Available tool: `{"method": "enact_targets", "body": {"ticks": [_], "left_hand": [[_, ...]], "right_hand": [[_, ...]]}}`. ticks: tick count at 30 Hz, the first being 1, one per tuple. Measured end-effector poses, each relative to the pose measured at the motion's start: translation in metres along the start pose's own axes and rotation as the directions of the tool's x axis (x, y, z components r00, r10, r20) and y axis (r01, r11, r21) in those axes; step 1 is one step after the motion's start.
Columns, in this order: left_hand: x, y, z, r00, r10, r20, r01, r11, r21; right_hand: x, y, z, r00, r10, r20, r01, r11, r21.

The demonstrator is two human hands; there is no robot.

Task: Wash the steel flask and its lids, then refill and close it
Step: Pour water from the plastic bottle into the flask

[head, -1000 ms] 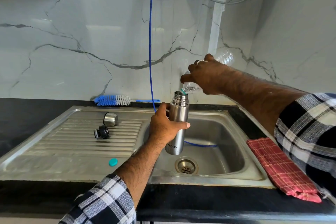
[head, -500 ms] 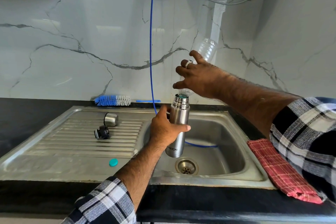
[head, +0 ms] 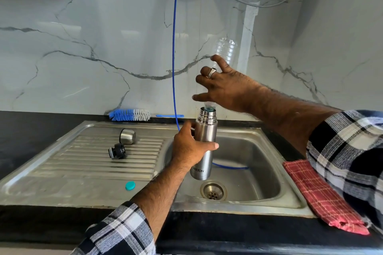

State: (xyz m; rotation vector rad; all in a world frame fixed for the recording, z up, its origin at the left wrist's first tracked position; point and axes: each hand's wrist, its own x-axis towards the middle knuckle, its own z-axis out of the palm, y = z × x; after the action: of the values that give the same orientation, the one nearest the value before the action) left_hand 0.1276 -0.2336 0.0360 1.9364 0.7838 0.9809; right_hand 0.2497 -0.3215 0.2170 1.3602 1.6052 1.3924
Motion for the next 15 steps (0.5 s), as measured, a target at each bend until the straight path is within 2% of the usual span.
{"method": "enact_targets", "body": {"ticks": [3, 8, 11, 15], "left_hand": [[0.0007, -0.0006, -0.0010, 1.000, -0.004, 0.000, 0.004, 1.000, 0.009], [0.0002, -0.0022, -0.0018, 1.000, -0.007, -0.004, 0.007, 1.000, 0.013], [-0.0002, -0.0007, -0.0019, 1.000, -0.008, -0.002, 0.008, 1.000, 0.010], [0.0000, 0.0018, -0.0041, 1.000, -0.014, 0.001, 0.014, 1.000, 0.009]], "right_hand": [[-0.0010, 0.0077, -0.0010, 0.998, 0.060, -0.031, -0.059, 0.998, 0.034], [-0.0004, 0.0021, -0.0021, 0.997, 0.039, -0.062, -0.038, 0.999, 0.006], [0.0013, 0.0041, -0.0041, 0.995, 0.077, -0.058, -0.075, 0.996, 0.049], [0.0007, 0.0041, -0.0038, 0.998, 0.056, -0.032, -0.055, 0.998, 0.023]]}}
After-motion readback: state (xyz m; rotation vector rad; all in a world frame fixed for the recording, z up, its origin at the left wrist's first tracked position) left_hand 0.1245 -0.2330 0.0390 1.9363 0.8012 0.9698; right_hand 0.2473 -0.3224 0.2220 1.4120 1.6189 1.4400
